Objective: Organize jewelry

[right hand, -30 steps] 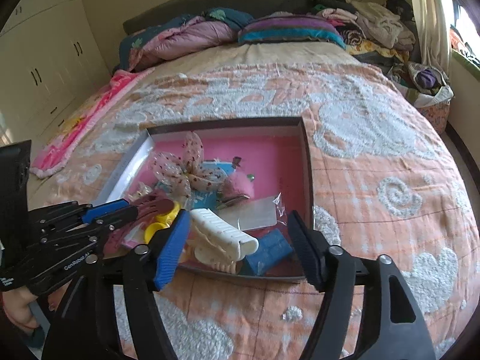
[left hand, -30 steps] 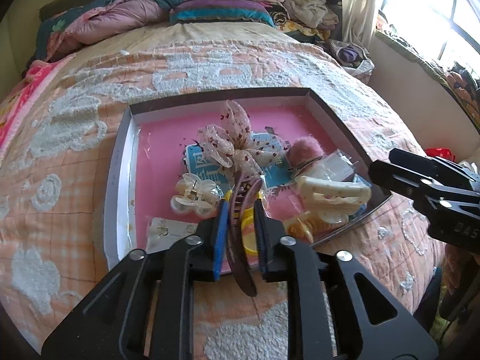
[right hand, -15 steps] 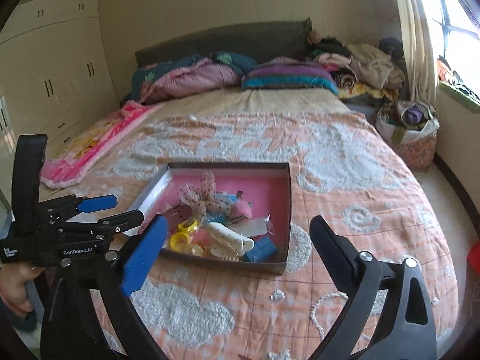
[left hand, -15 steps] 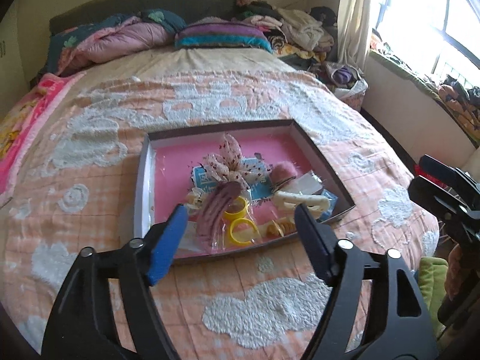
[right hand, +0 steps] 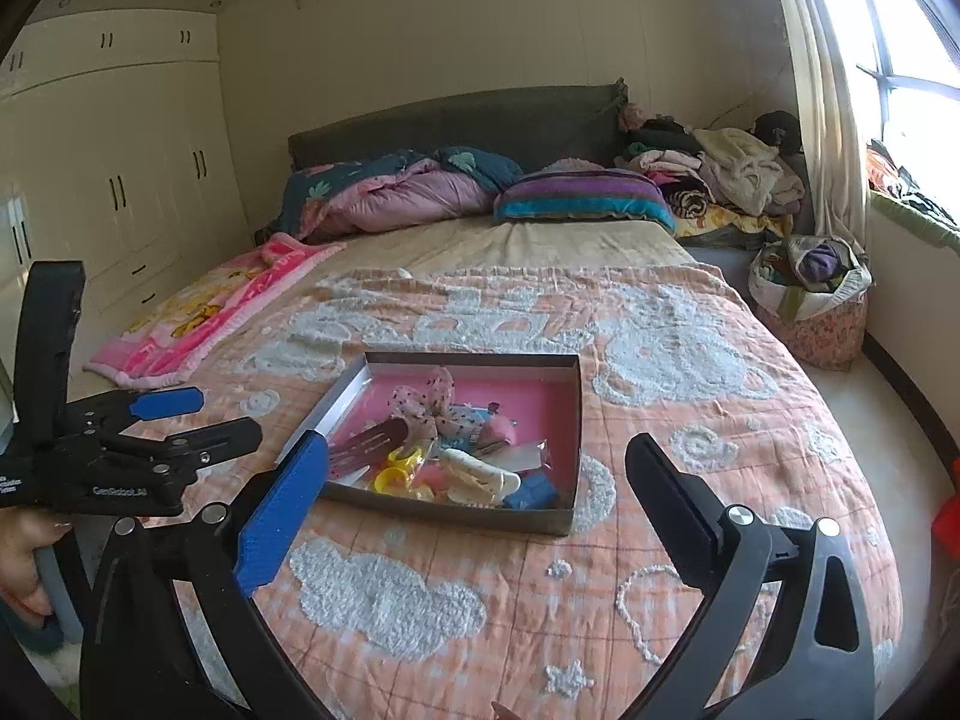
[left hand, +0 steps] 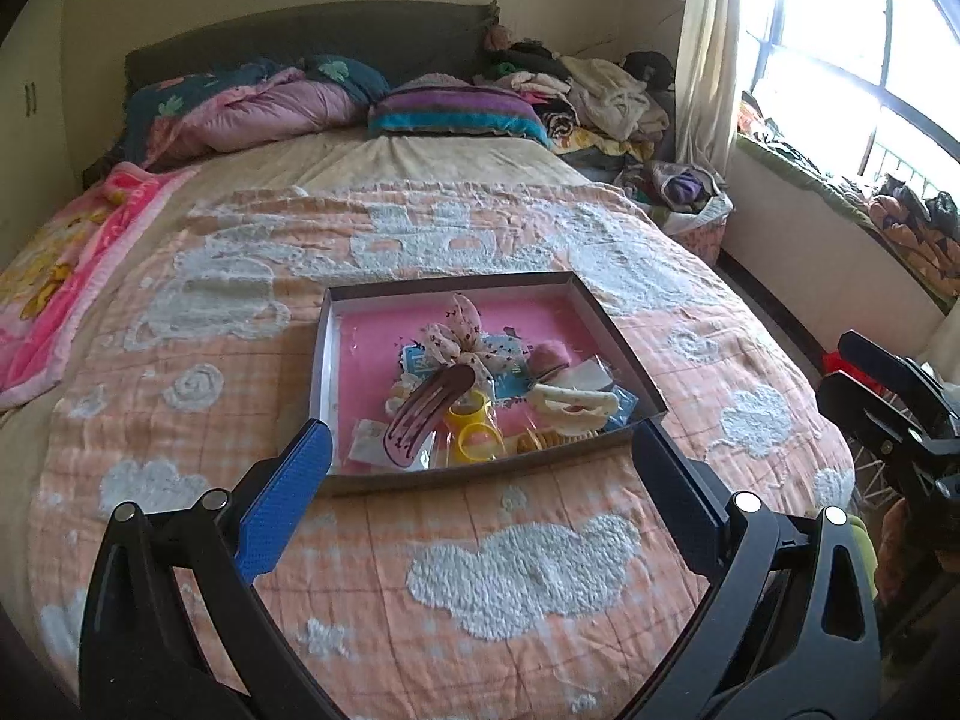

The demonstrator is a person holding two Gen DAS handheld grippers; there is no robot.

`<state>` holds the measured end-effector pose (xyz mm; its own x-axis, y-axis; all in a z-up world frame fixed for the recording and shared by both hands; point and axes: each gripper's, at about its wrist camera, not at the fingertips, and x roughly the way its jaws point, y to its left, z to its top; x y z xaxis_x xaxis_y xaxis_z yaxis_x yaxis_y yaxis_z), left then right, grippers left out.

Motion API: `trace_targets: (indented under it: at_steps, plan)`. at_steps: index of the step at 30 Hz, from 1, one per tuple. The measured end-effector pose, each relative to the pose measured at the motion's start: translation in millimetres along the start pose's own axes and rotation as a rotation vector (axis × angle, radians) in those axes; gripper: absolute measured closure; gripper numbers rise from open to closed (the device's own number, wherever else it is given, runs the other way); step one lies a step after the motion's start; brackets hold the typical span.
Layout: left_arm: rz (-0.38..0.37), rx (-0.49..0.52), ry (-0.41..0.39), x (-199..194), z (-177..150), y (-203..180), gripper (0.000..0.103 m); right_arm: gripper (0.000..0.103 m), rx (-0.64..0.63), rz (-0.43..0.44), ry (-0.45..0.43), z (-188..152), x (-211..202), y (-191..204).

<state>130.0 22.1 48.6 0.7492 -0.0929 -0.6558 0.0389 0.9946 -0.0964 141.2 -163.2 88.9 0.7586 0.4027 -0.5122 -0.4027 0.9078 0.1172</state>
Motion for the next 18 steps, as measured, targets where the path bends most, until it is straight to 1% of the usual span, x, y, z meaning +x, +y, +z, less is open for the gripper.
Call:
trace_targets:
  at_steps: [7,14,18]
  plan:
    - [0.01,-0.003,0.0,-12,-19,0,0.009,0.004,0.018,0.006,0.0,-13,-14,0]
    - [0.024,-0.033,-0.001,-15,-43,6,0.009,0.004,0.019,-0.013,0.017,-38,-19,3]
    - [0.046,-0.034,0.01,-12,-61,8,0.009,0.004,0.012,-0.034,0.018,-55,-20,6]
